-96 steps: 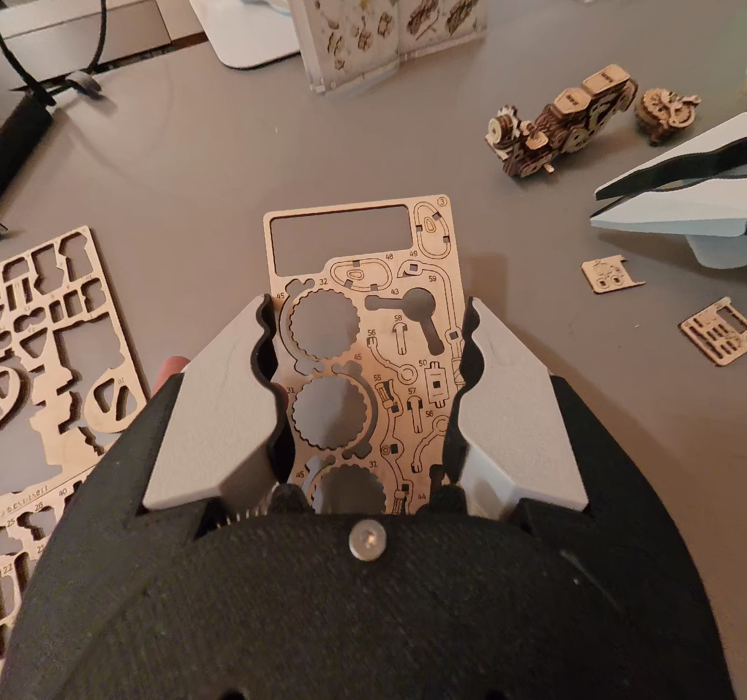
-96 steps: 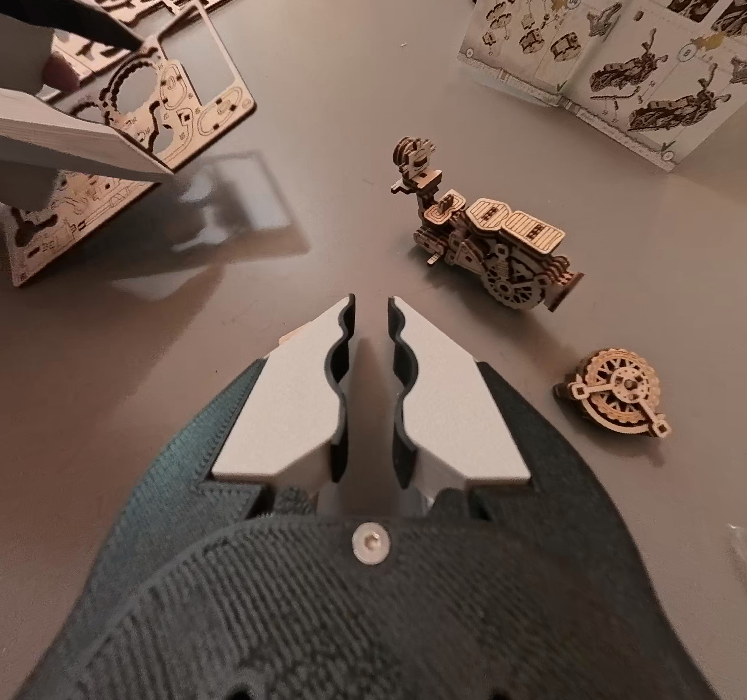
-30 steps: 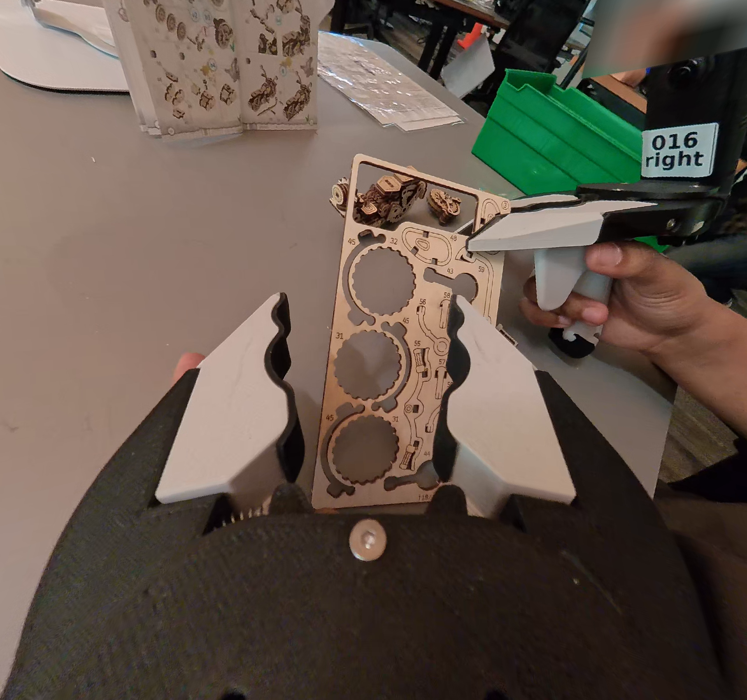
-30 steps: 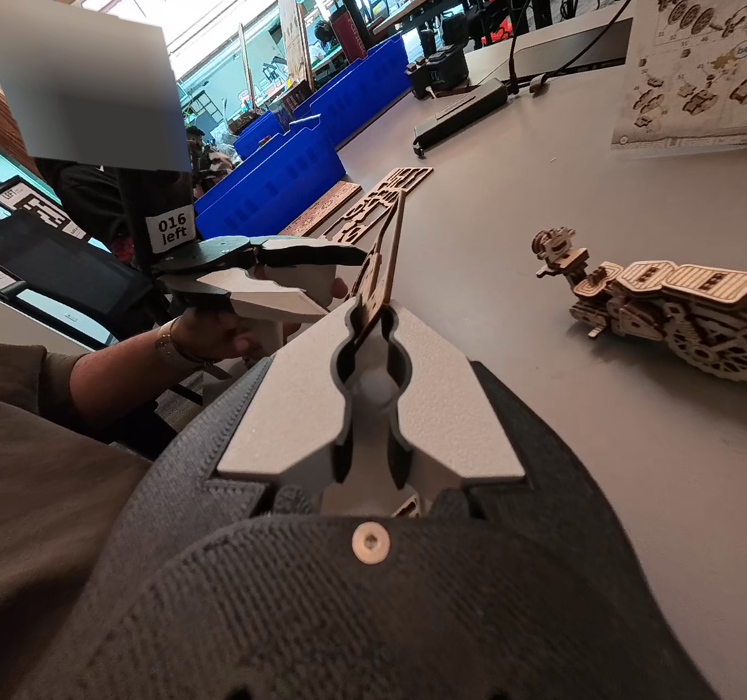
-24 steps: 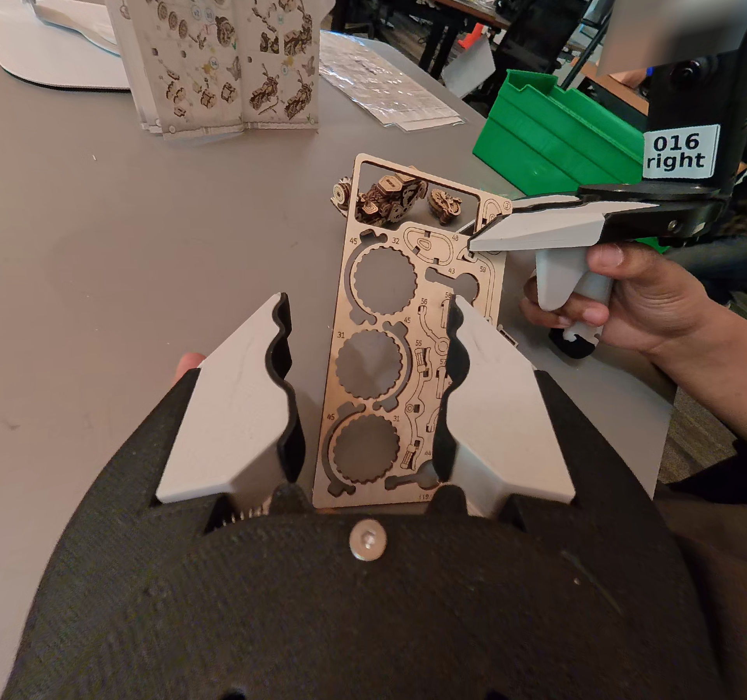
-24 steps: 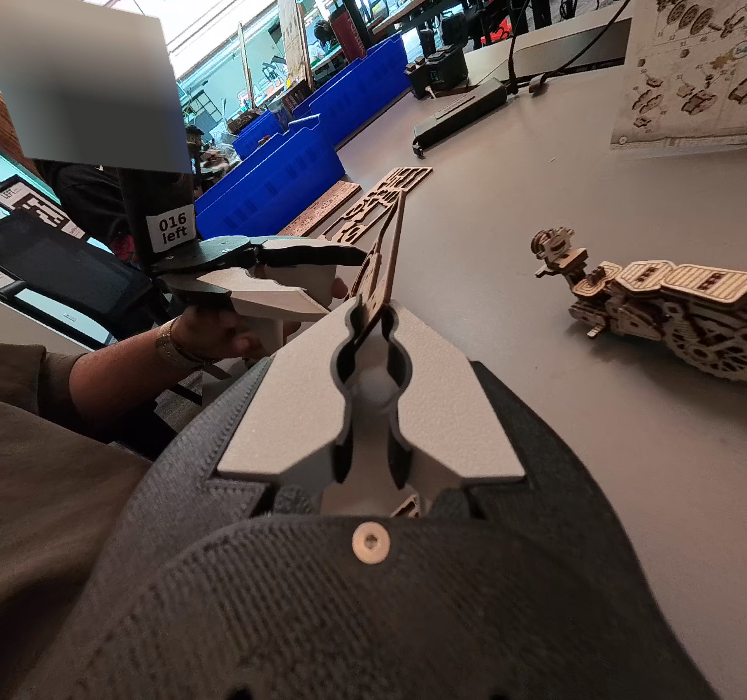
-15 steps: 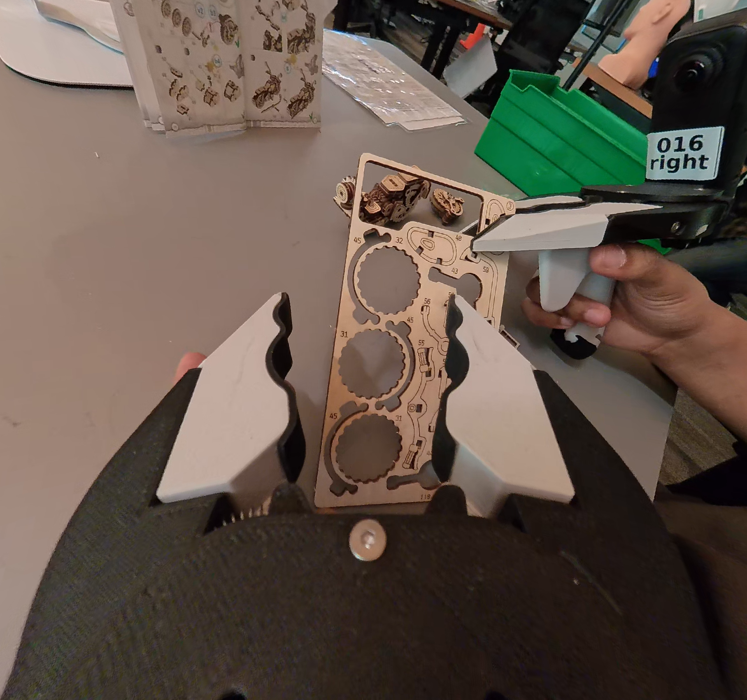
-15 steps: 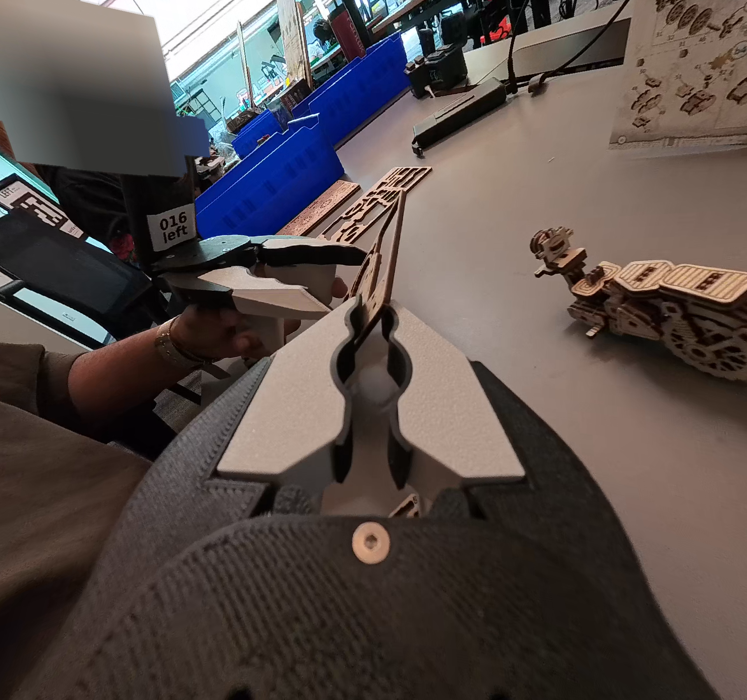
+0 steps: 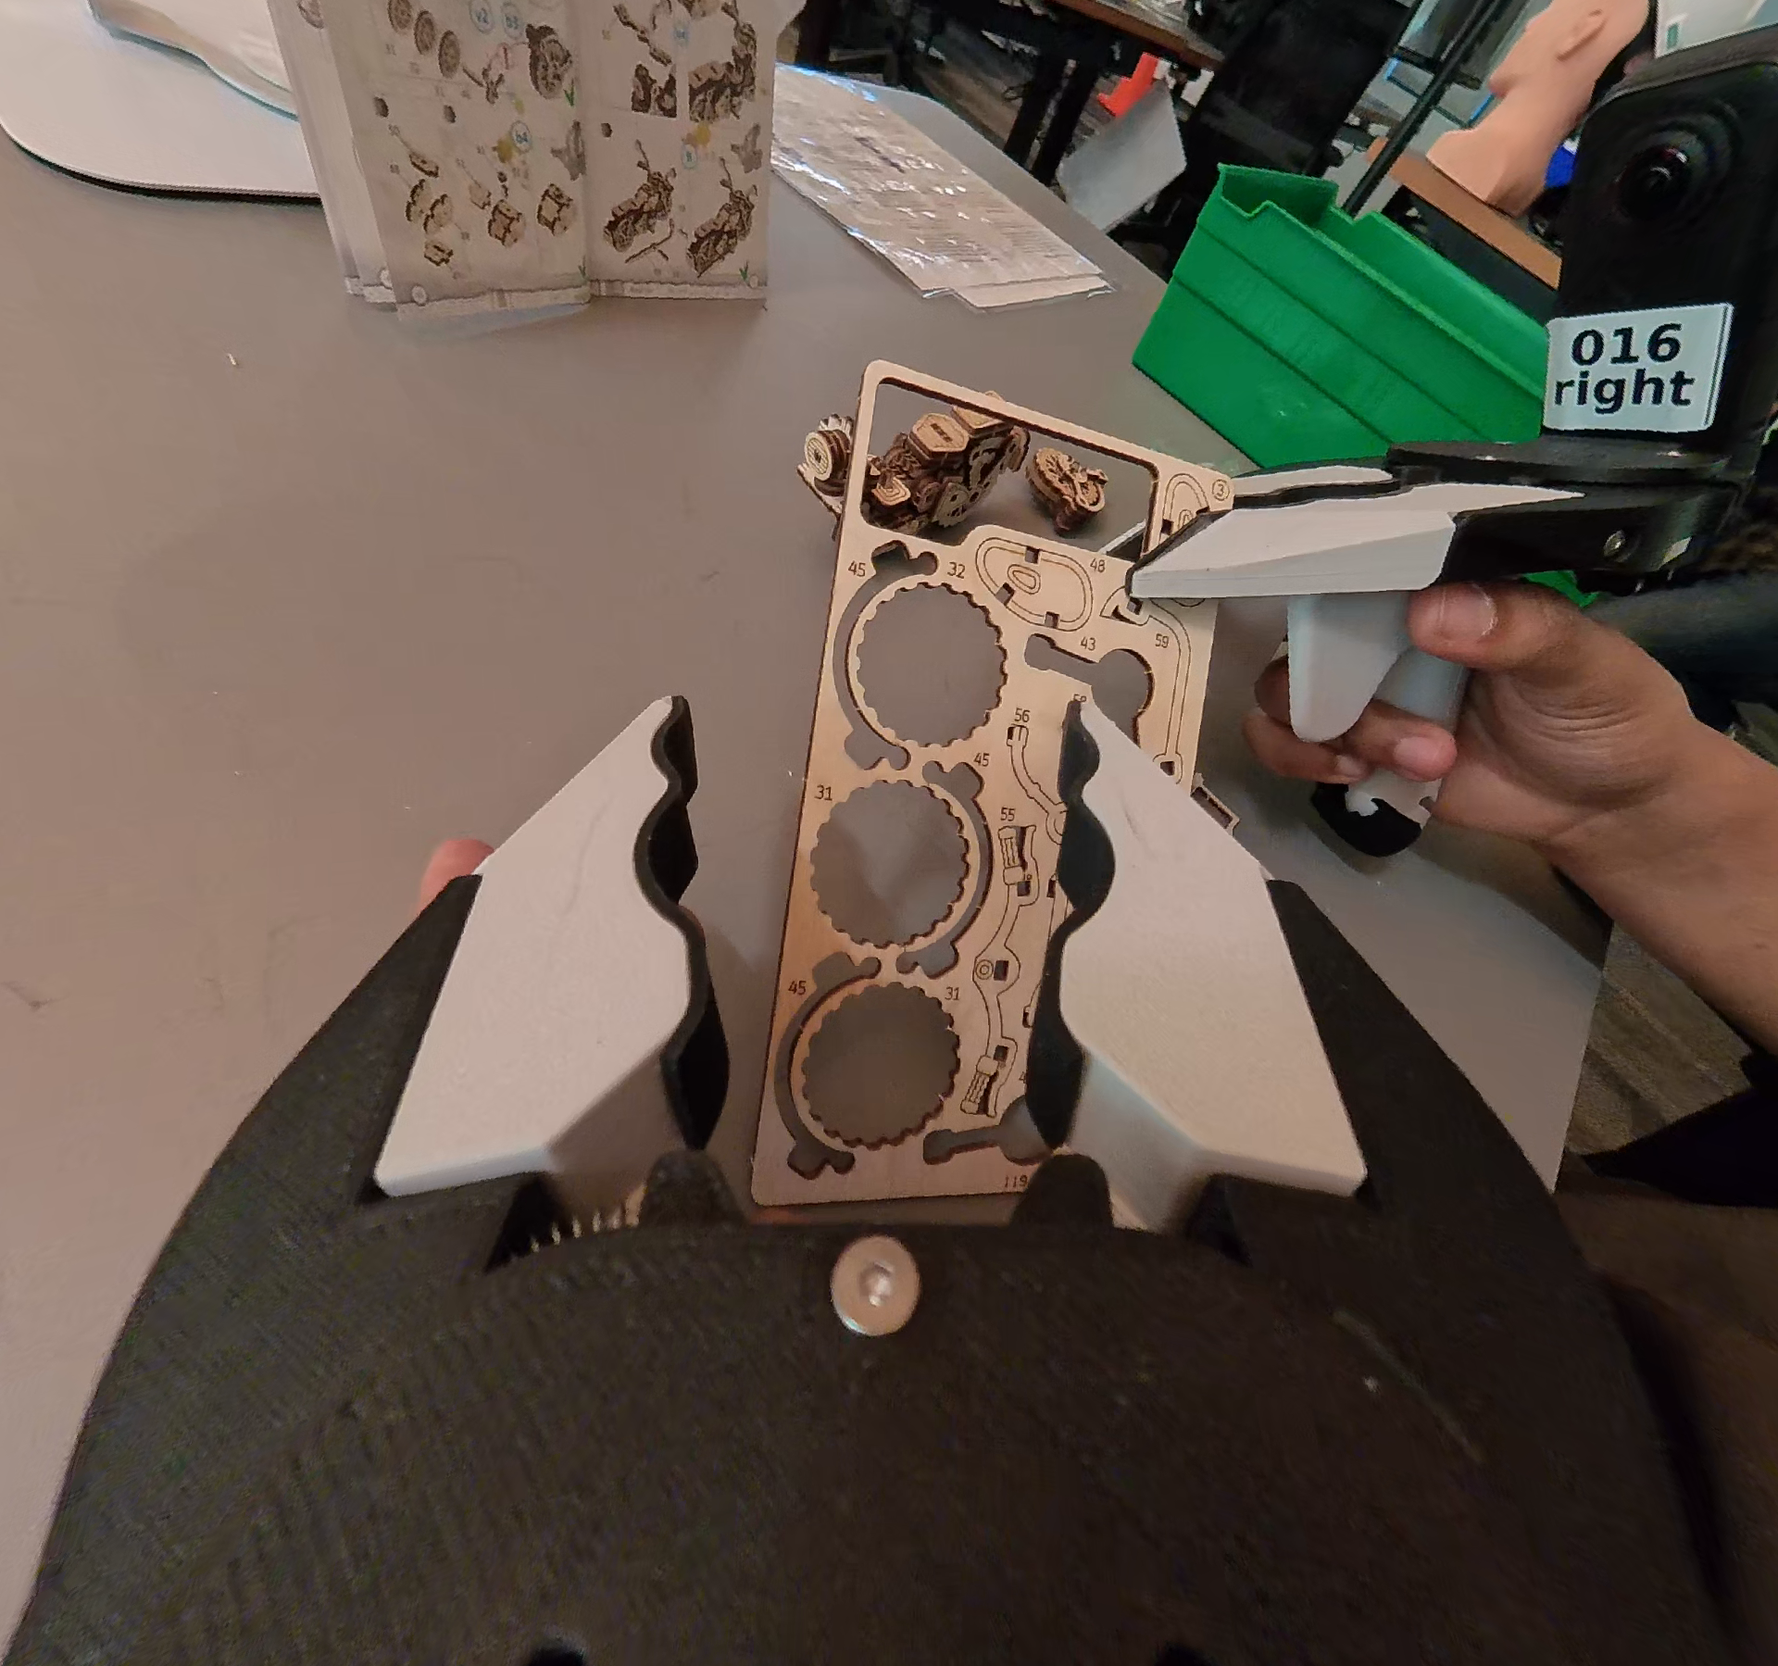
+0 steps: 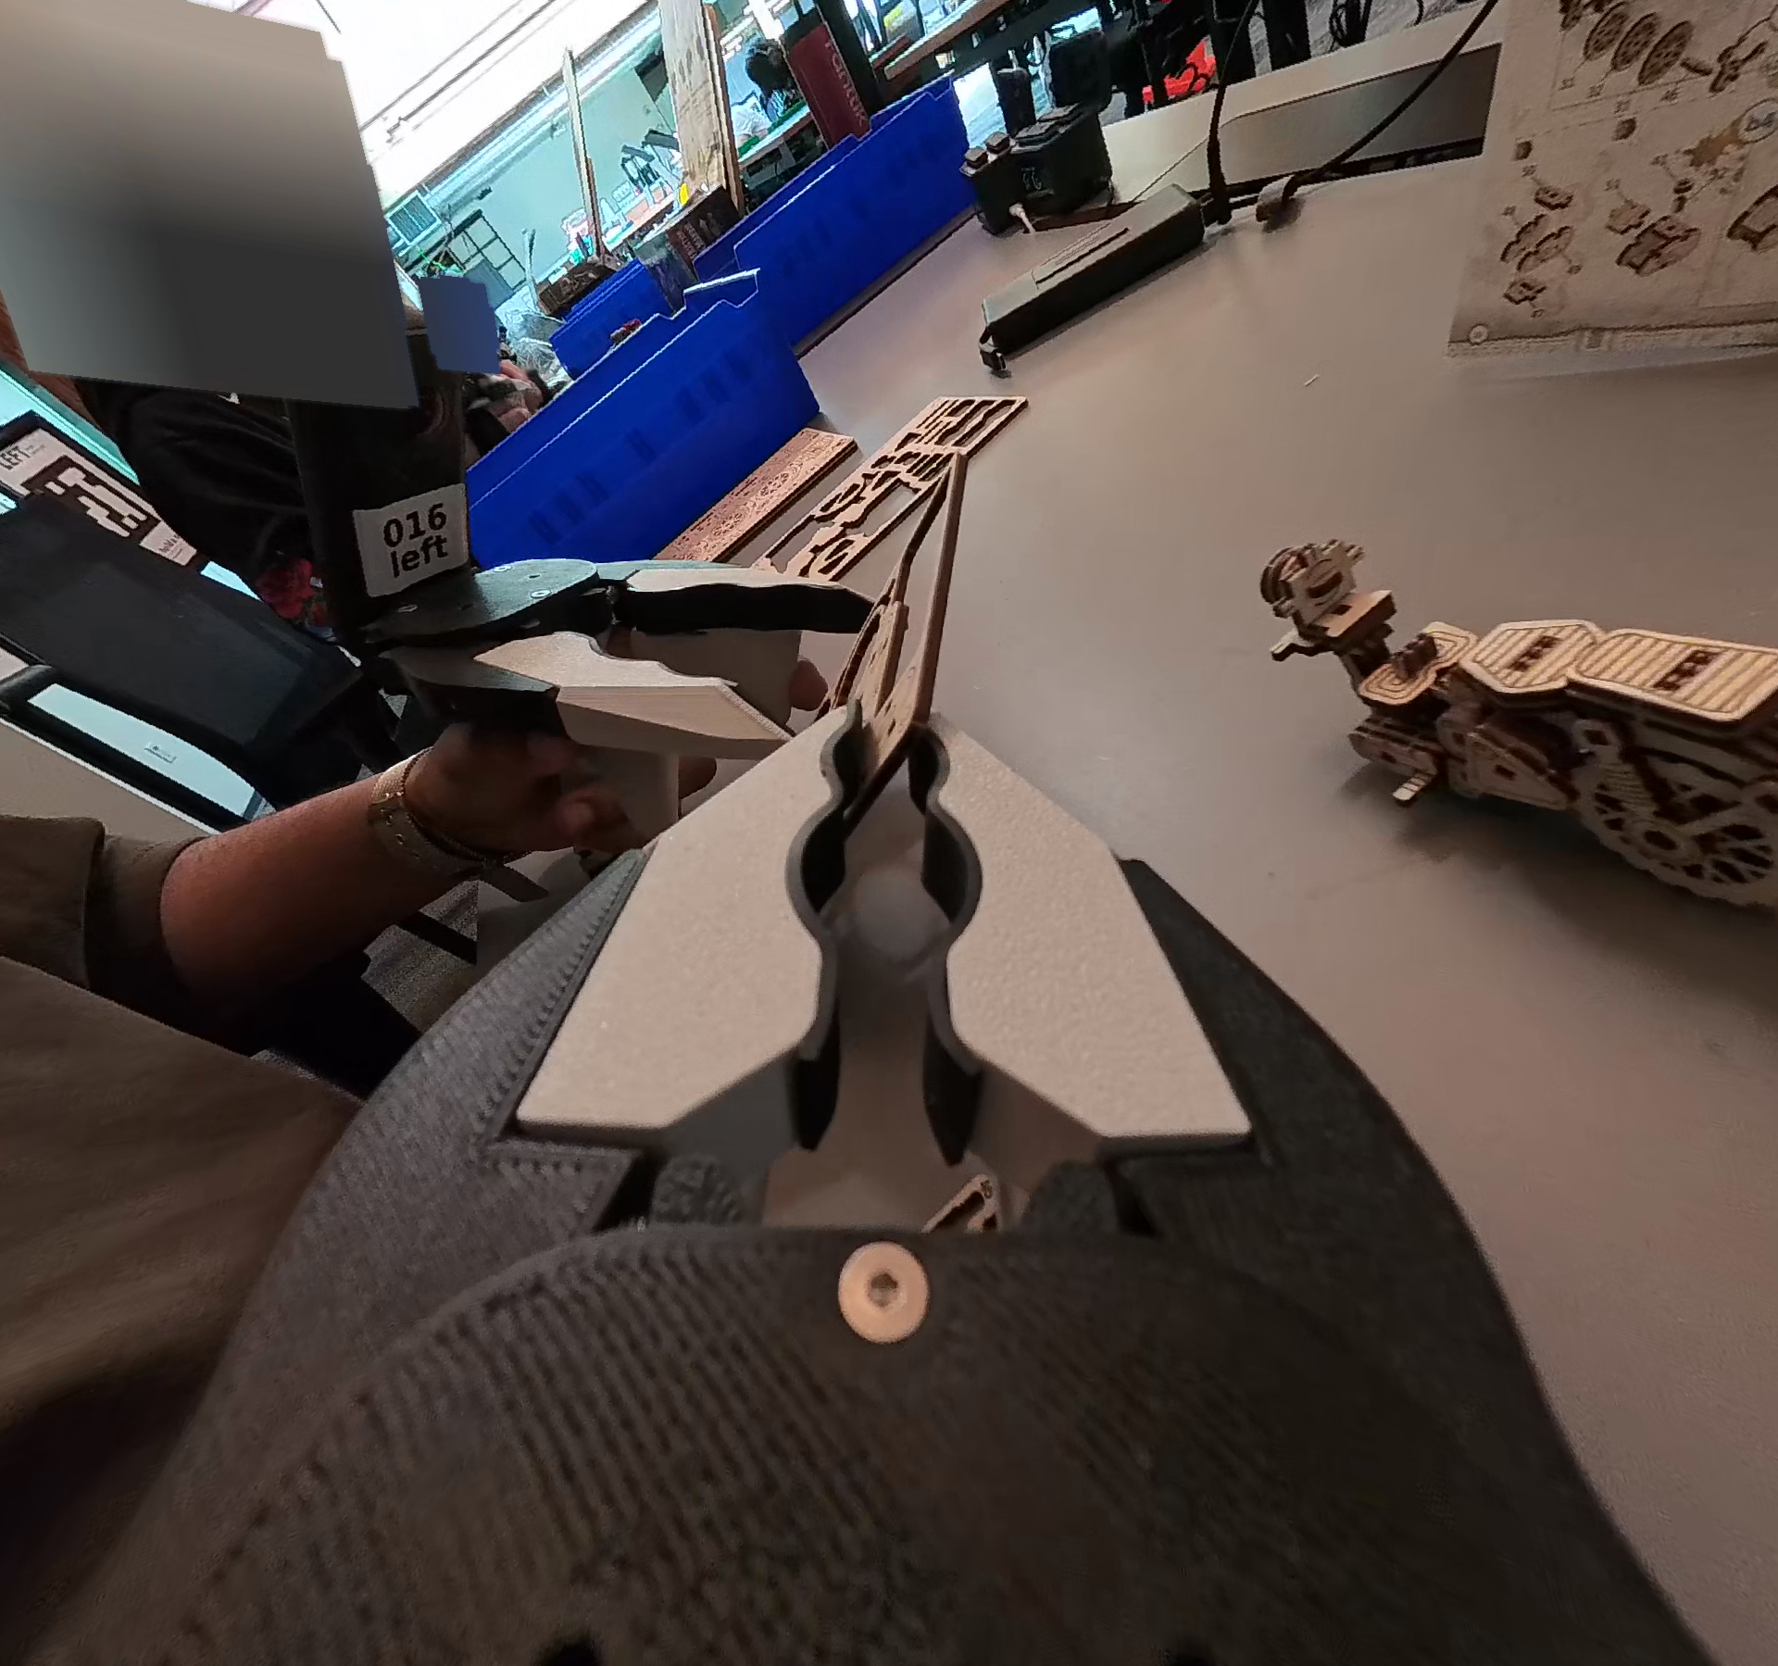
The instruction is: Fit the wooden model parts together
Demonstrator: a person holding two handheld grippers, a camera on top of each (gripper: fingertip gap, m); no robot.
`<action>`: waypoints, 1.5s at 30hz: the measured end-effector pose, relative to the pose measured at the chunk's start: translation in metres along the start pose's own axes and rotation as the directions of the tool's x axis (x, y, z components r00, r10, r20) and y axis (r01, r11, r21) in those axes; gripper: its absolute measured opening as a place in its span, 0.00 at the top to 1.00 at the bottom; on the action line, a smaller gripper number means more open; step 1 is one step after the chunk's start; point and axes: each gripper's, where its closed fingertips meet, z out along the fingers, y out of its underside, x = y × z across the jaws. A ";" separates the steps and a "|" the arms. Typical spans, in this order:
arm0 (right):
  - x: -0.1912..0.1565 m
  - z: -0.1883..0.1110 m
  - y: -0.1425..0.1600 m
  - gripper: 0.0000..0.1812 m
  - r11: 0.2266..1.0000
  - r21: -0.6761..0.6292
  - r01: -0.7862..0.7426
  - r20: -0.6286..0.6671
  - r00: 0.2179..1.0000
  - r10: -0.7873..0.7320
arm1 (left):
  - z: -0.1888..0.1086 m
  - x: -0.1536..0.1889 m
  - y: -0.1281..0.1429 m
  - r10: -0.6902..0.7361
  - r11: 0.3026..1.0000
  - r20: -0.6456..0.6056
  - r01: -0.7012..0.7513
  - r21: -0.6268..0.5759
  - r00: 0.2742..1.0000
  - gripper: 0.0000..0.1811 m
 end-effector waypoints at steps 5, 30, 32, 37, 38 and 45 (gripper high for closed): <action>-0.002 0.000 0.000 0.97 1.000 0.001 -0.003 0.017 1.000 0.003 | -0.001 0.001 -0.001 -0.028 1.000 -0.024 0.029 0.008 0.999 0.58; -0.014 0.010 0.010 0.78 0.998 -0.046 -0.048 0.078 0.996 0.052 | -0.022 0.037 -0.020 -0.314 0.942 -0.468 0.334 -0.041 0.826 1.00; -0.016 0.009 0.008 0.79 0.998 -0.036 -0.058 0.093 0.994 0.061 | -0.023 0.041 -0.021 -0.320 0.938 -0.495 0.343 -0.047 0.808 1.00; -0.022 0.006 0.002 0.88 0.994 -0.011 -0.110 0.151 0.982 0.111 | -0.024 0.048 -0.020 -0.327 0.935 -0.526 0.349 -0.060 0.785 1.00; -0.023 0.005 0.001 0.90 0.993 -0.007 -0.115 0.163 0.980 0.115 | -0.025 0.048 -0.021 -0.325 0.935 -0.526 0.349 -0.055 0.786 1.00; -0.032 -0.001 -0.007 0.99 0.983 0.018 -0.182 0.265 0.949 0.170 | -0.023 0.050 -0.015 -0.305 0.946 -0.517 0.317 -0.068 0.800 0.86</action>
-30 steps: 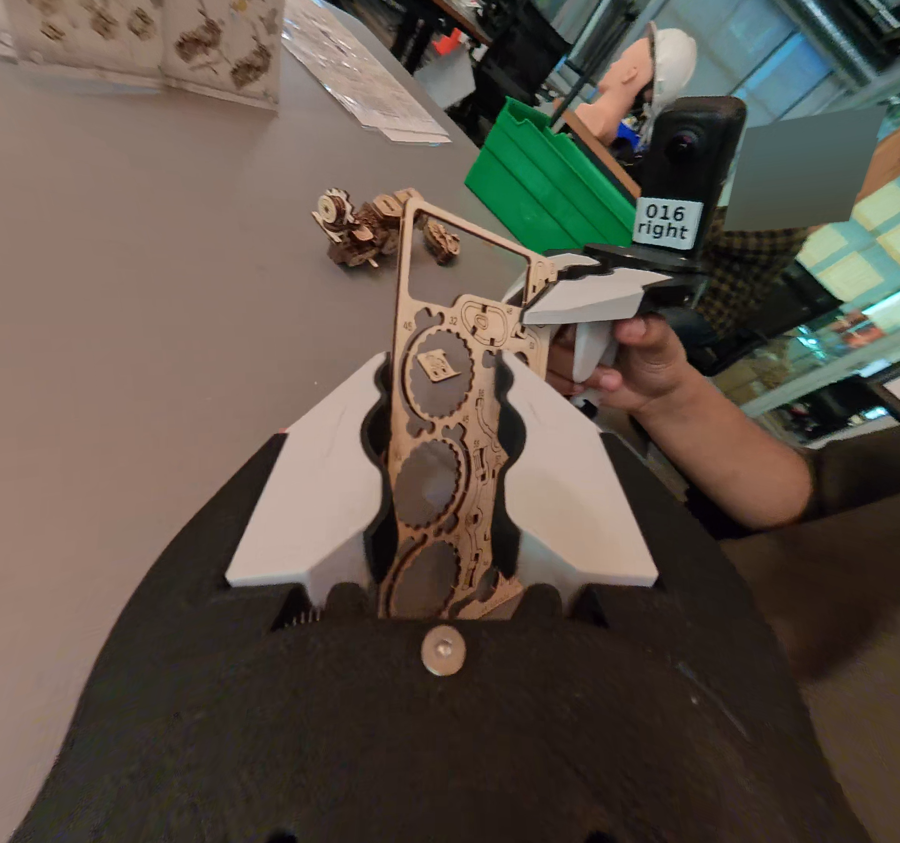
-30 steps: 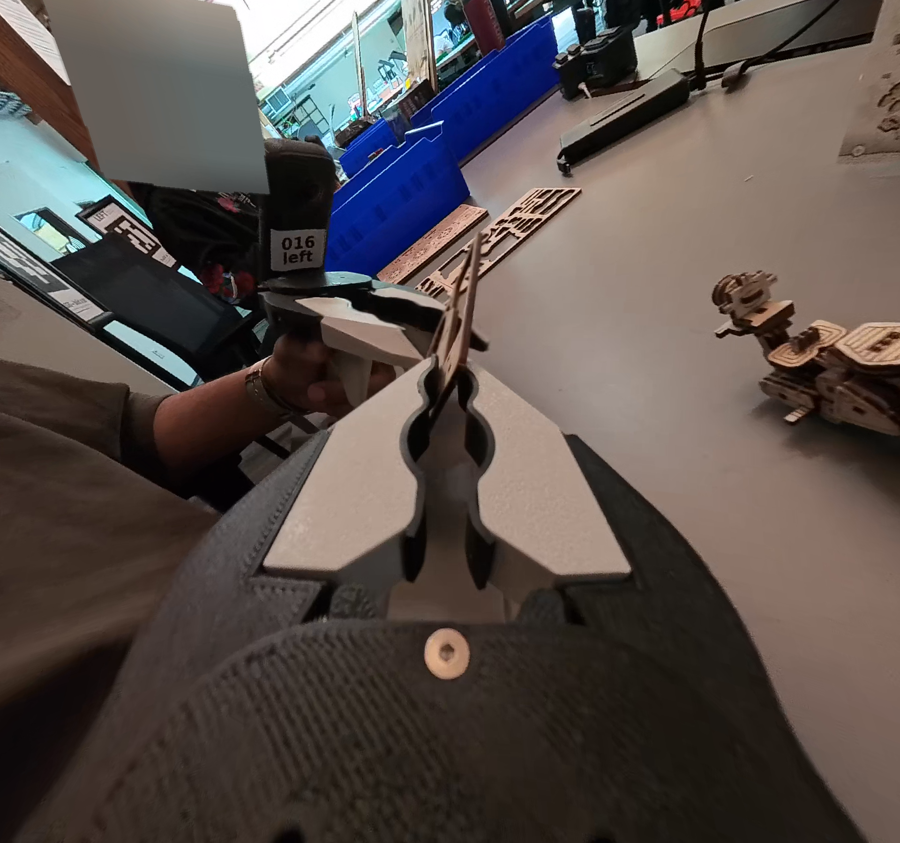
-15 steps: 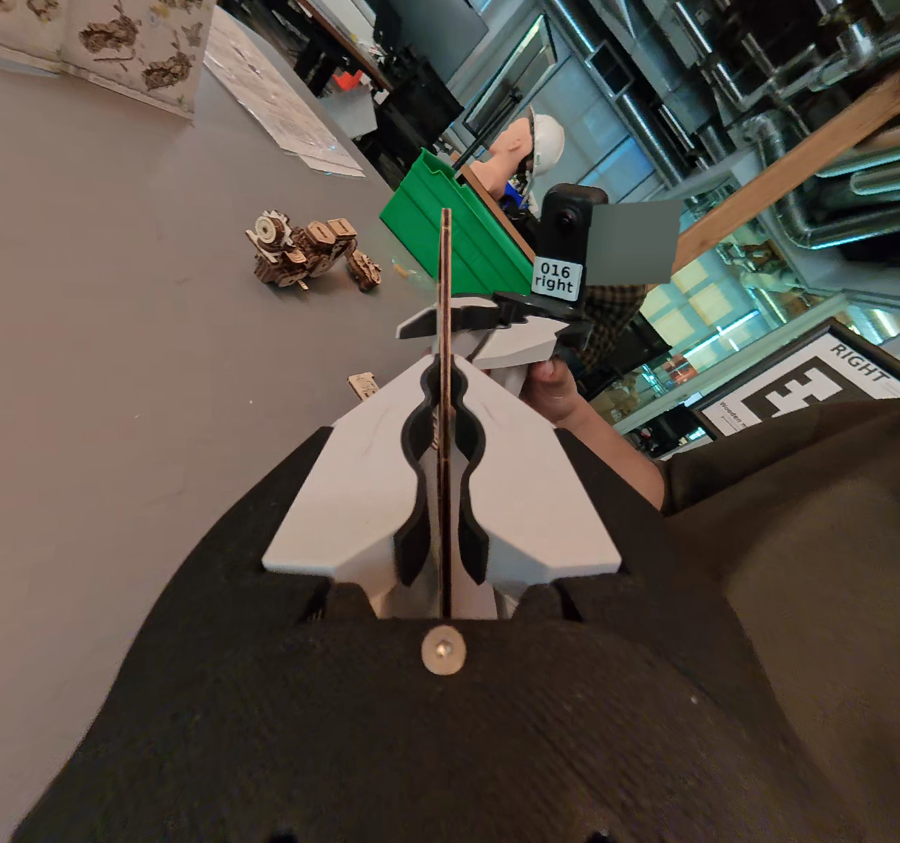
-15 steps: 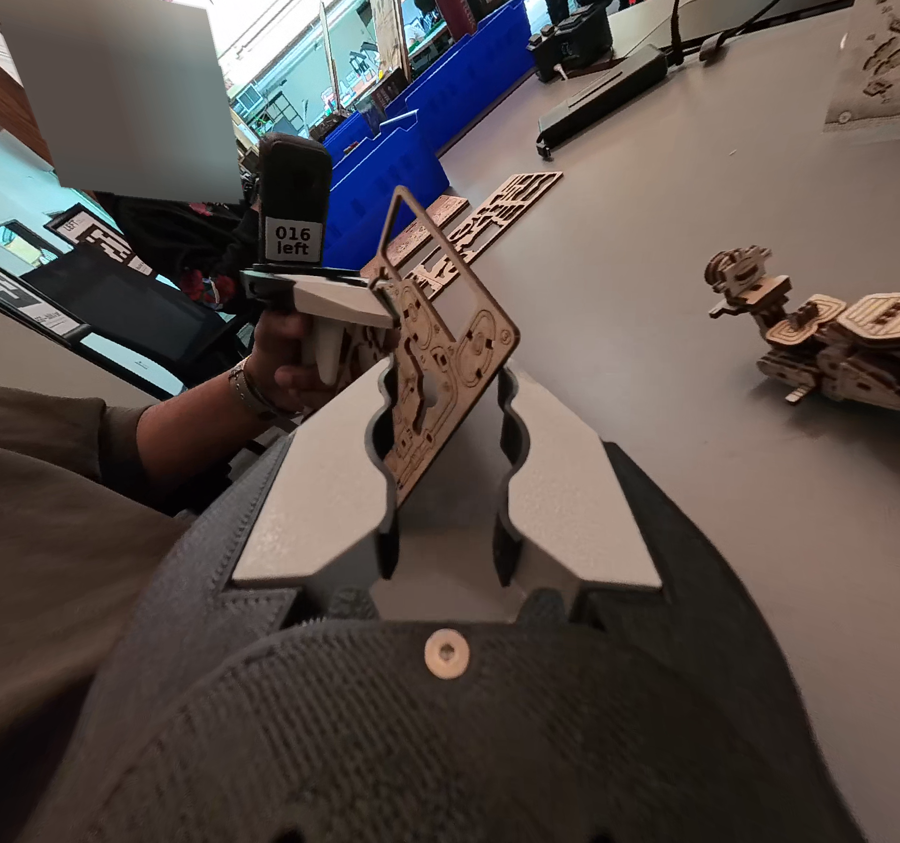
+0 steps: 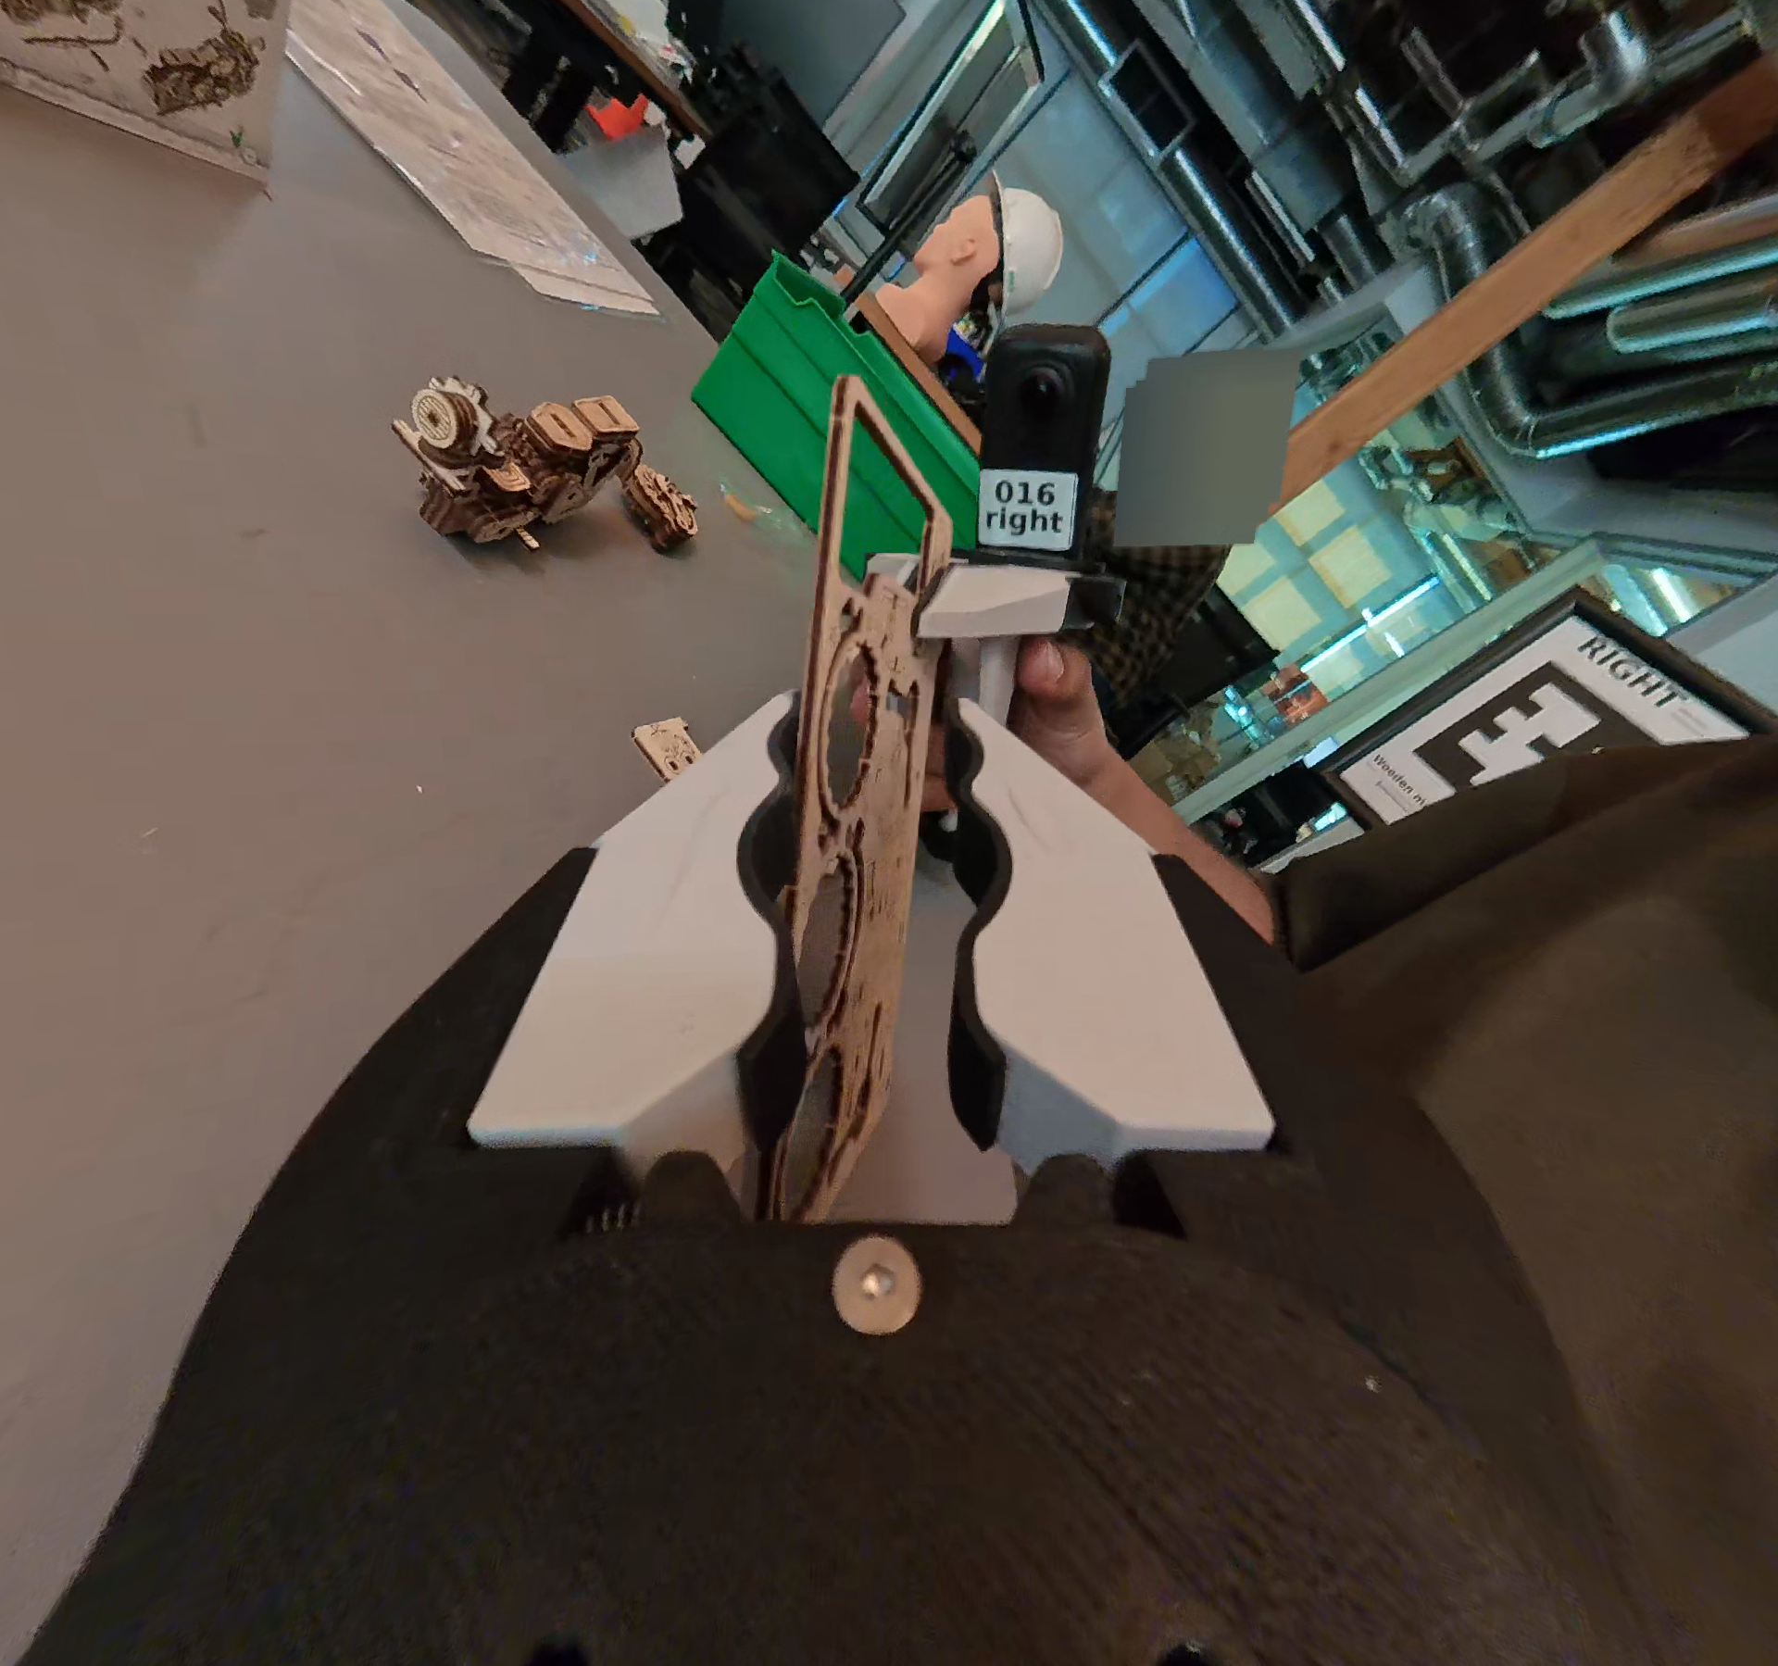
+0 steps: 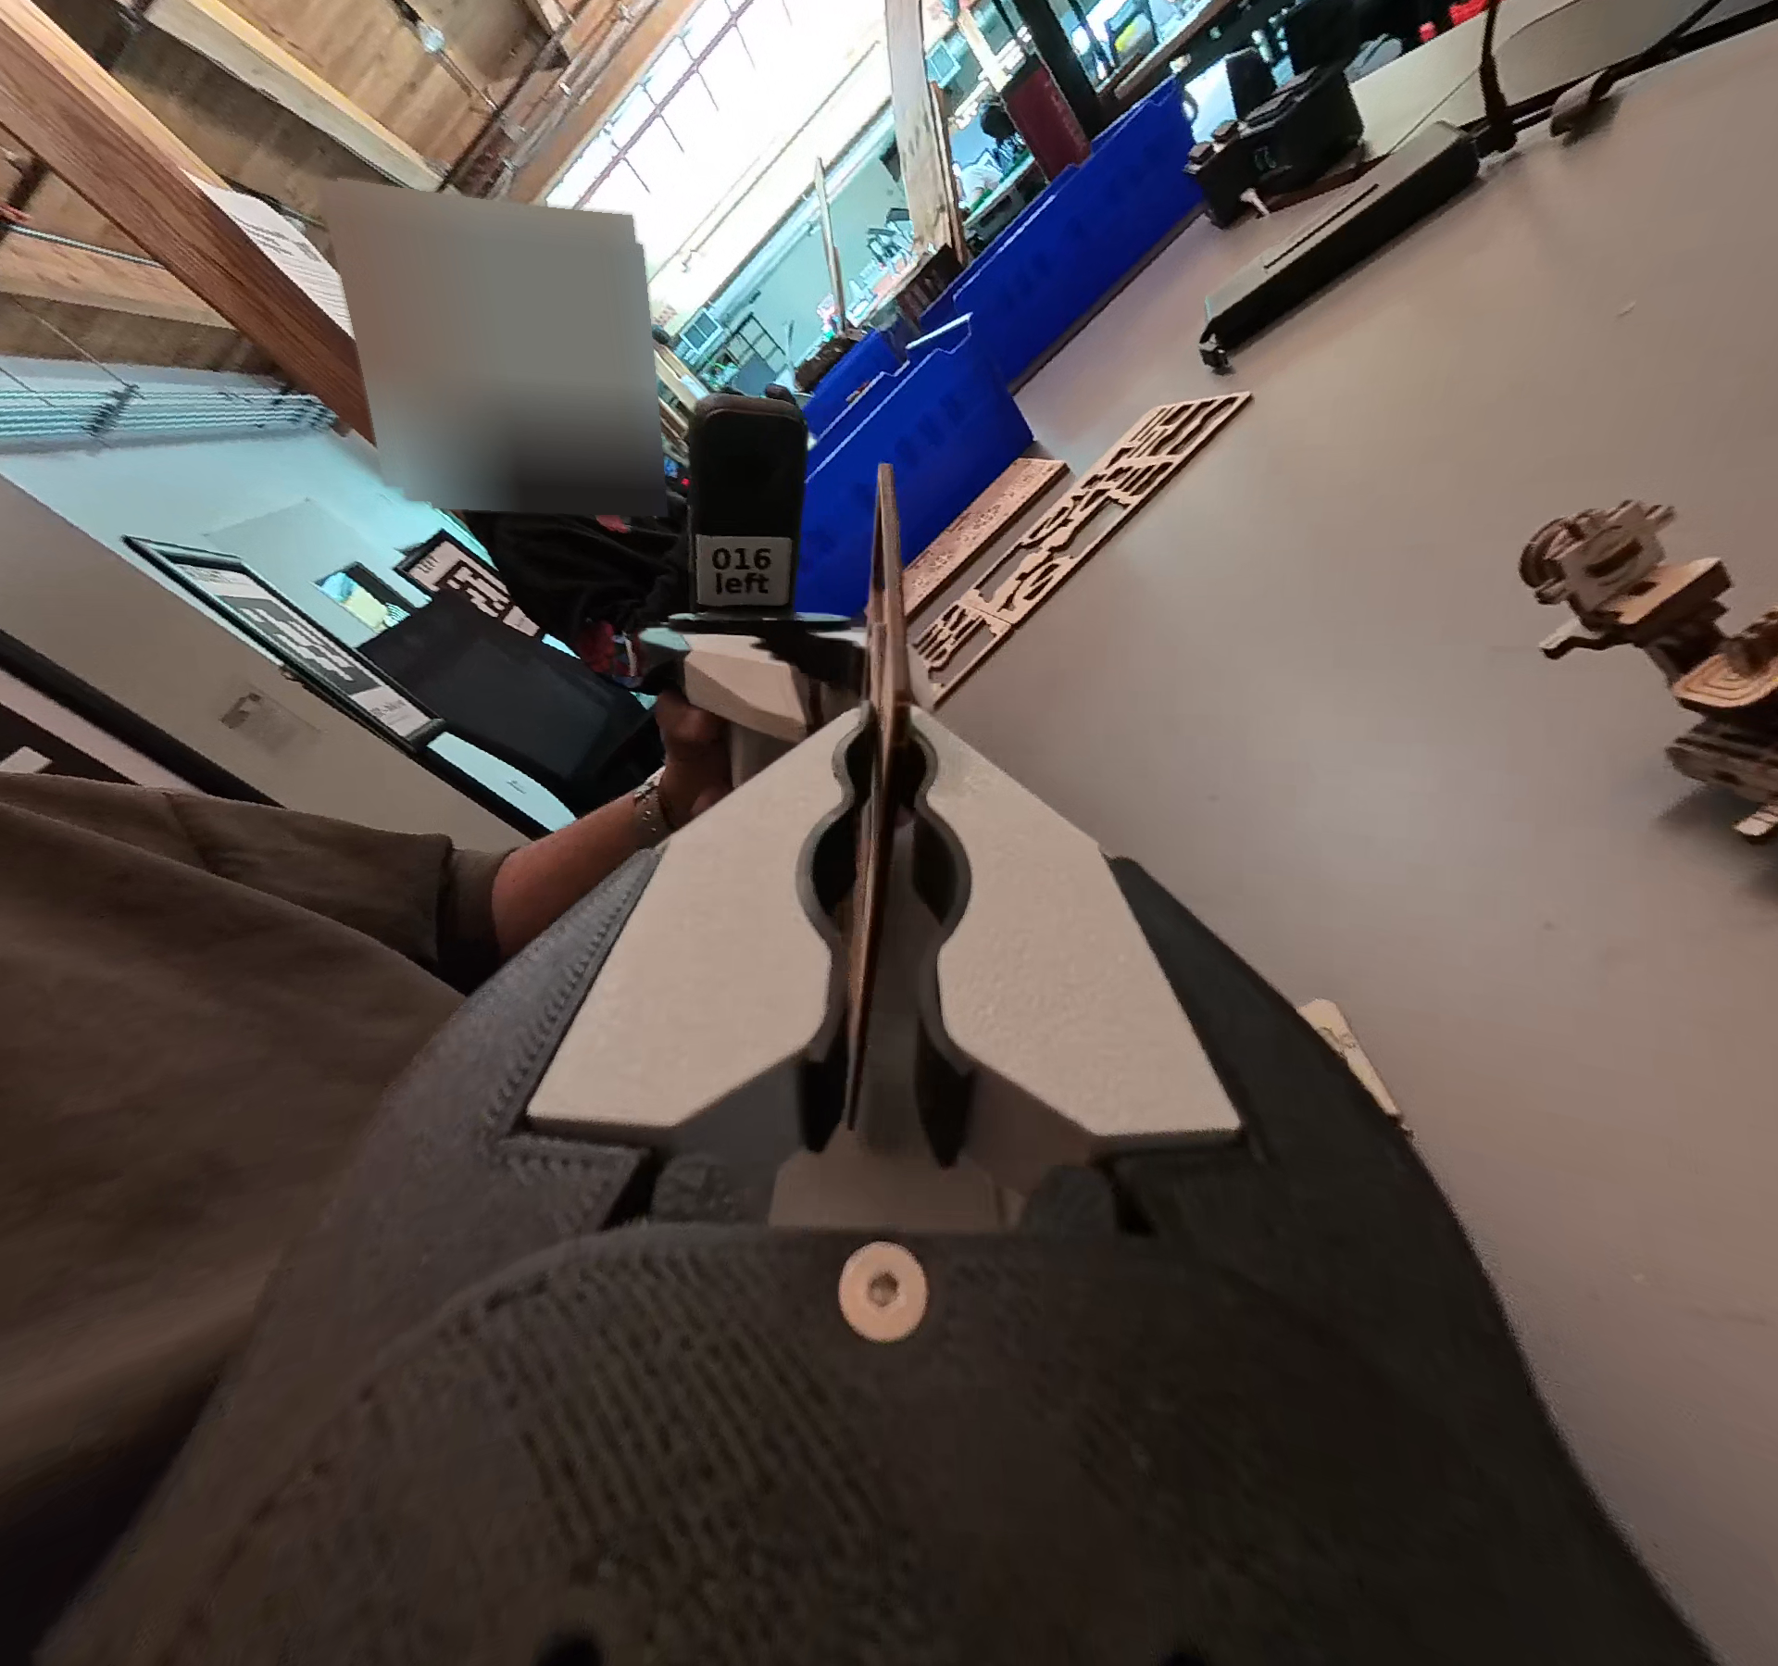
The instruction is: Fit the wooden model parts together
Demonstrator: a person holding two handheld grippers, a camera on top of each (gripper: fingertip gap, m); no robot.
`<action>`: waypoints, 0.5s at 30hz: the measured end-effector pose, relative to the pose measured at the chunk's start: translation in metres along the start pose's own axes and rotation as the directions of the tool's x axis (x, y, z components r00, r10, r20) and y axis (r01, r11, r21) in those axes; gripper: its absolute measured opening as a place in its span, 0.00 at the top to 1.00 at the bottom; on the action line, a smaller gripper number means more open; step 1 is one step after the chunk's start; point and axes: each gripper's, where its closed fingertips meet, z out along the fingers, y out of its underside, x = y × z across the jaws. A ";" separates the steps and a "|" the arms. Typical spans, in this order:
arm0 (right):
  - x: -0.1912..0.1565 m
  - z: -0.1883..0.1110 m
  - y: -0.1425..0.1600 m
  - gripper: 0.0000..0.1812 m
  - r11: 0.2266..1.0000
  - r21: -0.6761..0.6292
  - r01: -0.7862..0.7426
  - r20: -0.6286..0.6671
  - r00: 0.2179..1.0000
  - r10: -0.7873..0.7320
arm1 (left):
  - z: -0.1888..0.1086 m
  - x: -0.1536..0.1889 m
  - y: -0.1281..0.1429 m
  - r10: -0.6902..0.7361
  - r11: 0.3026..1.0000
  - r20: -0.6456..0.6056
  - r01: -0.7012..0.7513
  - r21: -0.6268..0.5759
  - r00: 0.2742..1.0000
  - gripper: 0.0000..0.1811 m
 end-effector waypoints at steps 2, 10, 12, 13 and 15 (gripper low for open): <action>-0.002 -0.001 -0.002 1.00 1.000 0.011 -0.017 0.018 1.000 0.017 | 0.002 0.000 0.005 0.041 0.999 0.014 -0.041 -0.034 0.999 0.85; -0.011 0.005 0.011 1.00 0.997 -0.059 -0.051 0.085 0.995 0.055 | 0.007 0.001 0.017 0.131 0.987 0.031 -0.128 -0.093 0.991 0.87; -0.009 0.007 0.012 1.00 0.998 -0.063 -0.031 0.068 0.997 0.035 | 0.006 0.002 0.015 0.144 0.986 0.026 -0.142 -0.089 0.989 0.91; -0.009 0.006 0.012 0.99 0.998 -0.061 -0.025 0.062 0.998 0.028 | 0.005 0.005 0.015 0.144 0.986 0.012 -0.142 -0.090 0.990 0.93; -0.007 0.006 0.010 0.96 0.998 -0.052 -0.023 0.048 0.999 0.026 | 0.005 0.008 0.016 0.131 0.987 -0.013 -0.132 -0.093 0.991 0.98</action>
